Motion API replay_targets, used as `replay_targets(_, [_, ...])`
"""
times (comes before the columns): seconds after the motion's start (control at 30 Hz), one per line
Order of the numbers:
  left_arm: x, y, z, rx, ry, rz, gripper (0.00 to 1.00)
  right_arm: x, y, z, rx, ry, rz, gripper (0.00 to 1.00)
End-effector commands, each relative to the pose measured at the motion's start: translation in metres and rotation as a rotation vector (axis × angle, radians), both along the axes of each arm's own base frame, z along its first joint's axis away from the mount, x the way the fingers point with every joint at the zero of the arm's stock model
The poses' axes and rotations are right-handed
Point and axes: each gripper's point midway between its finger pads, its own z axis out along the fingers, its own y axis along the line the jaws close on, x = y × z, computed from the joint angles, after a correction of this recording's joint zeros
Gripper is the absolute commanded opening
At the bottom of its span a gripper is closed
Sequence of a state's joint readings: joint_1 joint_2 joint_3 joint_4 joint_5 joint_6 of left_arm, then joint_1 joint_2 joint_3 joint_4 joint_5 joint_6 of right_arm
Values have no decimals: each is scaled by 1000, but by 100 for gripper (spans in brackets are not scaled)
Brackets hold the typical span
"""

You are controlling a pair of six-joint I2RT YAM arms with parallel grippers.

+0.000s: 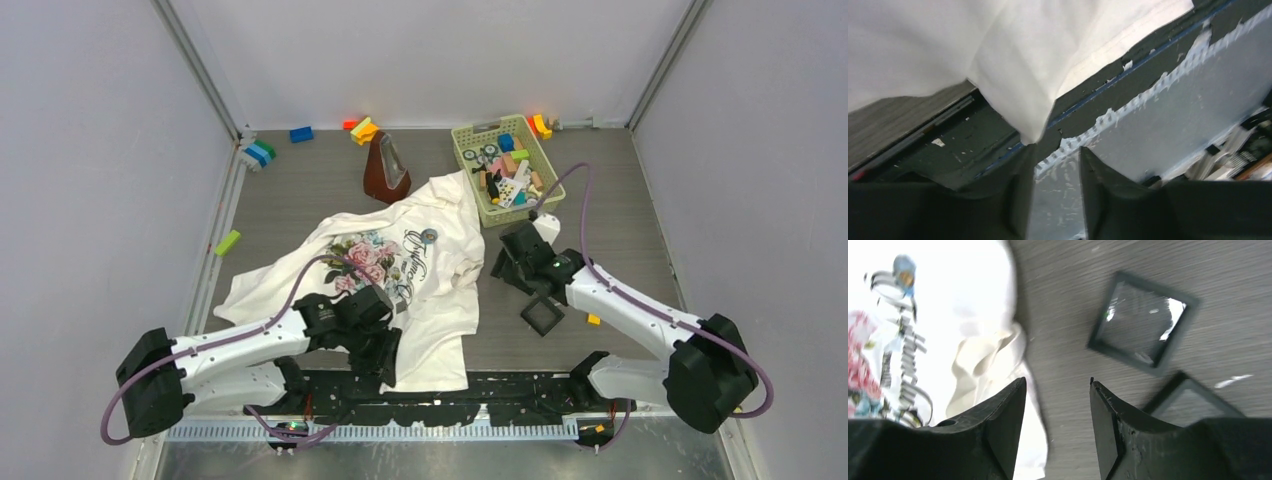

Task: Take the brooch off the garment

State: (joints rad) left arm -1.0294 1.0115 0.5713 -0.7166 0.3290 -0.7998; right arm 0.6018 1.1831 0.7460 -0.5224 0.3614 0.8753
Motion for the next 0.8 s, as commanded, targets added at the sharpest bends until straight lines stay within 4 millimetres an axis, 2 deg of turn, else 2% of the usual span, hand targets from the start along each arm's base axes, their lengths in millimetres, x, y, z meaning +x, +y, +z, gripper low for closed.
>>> replay_targets(0.0, [17, -9, 34, -11, -106, -54, 54, -17, 70, 4, 92, -10, 234, 56])
replay_targets(0.07, [41, -10, 48, -5, -228, -24, 68, -24, 83, -5, 51, 20, 264, 54])
replay_targets(0.1, [52, -10, 55, -6, -264, -3, 70, -24, 86, -12, 24, 38, 263, 52])
replay_targets(0.13, [62, -9, 62, -11, -282, 17, 71, -29, 91, -23, 4, 66, 270, 49])
replay_targets(0.3, [121, 8, 96, 12, -410, 137, 73, -41, 99, -51, -82, 101, 273, 46])
replay_targets(0.37, [146, 16, 102, 33, -469, 200, 74, -46, 102, -61, -111, 118, 279, 39])
replay_targets(0.47, [181, 23, 102, 28, -513, 297, 76, -55, 102, -72, -151, 148, 290, 25])
replay_targets(0.53, [200, 27, 94, 39, -536, 359, 78, -64, 98, -75, -179, 156, 296, 10])
replay_targets(0.57, [214, 33, 93, 56, -570, 406, 78, -71, 96, -75, -183, 152, 297, 7])
replay_targets(0.63, [235, 36, 86, 51, -588, 462, 78, -83, 88, -75, -186, 162, 296, 1])
replay_targets(0.77, [276, 39, 65, 49, -541, 506, 79, -115, 68, -82, -157, 215, 287, 0])
